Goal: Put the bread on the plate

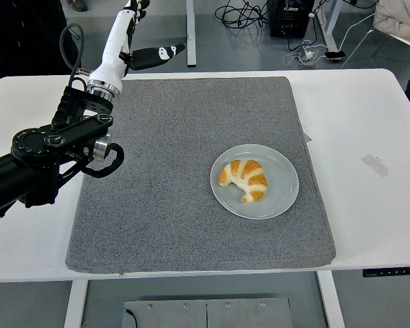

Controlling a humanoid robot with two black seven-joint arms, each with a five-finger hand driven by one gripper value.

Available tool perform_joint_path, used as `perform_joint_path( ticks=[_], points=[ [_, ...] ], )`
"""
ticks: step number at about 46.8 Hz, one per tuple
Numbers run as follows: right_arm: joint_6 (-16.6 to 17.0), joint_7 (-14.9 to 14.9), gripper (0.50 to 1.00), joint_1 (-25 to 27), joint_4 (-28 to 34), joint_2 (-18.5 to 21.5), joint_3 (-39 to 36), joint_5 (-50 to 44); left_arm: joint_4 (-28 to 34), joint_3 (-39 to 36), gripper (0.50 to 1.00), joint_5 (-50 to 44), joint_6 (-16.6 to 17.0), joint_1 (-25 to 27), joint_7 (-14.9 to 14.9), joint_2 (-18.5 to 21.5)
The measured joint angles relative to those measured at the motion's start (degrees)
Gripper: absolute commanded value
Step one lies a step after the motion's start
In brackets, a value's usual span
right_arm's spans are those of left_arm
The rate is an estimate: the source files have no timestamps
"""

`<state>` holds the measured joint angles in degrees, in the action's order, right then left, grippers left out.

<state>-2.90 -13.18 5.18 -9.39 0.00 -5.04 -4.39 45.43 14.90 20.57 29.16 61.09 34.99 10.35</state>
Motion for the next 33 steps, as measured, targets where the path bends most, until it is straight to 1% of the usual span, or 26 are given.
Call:
perform_joint_path(
  ticks=[3,5,10,15,18,21,28,30,33],
  points=[
    [0.0,0.0,1.000,0.0,0.0,0.0,0.0,0.0,0.0,3.3,0.971,-0.2,-0.4,-1.7,0.0,0.0],
    [0.0,0.0,1.000,0.0,0.0,0.0,0.0,0.0,-0.4,5.6,0.971,-0.3,-1.4,-2.8,0.0,0.0],
    [0.0,0.0,1.000,0.0,0.0,0.0,0.0,0.0,-2.2,10.5,0.971,-0.6,-6.1,-5.4,0.0,-0.1],
    [0.0,0.0,1.000,0.0,0.0,0.0,0.0,0.0,-5.9,12.9,0.971,-2.6,-10.4,-6.5,0.0,-0.2],
    [0.0,0.0,1.000,0.0,0.0,0.0,0.0,0.0,-8.7,13.3,0.969,-4.7,-14.1,-6.5,0.0,-0.2],
    [0.0,0.0,1.000,0.0,0.0,0.0,0.0,0.0,-12.0,13.4,0.971,-7.3,-18.5,-6.5,0.0,-0.2],
    [0.1,0.0,1.000,0.0,-0.1,0.0,0.0,0.0,-19.2,13.9,0.971,-13.0,-27.8,-6.1,0.0,-0.3],
    [0.1,0.0,1.000,0.0,-0.1,0.0,0.0,0.0,-20.3,14.0,0.971,-13.4,-29.6,-6.0,0.0,-0.5],
    [0.1,0.0,1.000,0.0,0.0,0.0,0.0,0.0,-21.4,14.2,0.971,-13.6,-31.1,-6.0,0.0,-0.7]
  ],
)
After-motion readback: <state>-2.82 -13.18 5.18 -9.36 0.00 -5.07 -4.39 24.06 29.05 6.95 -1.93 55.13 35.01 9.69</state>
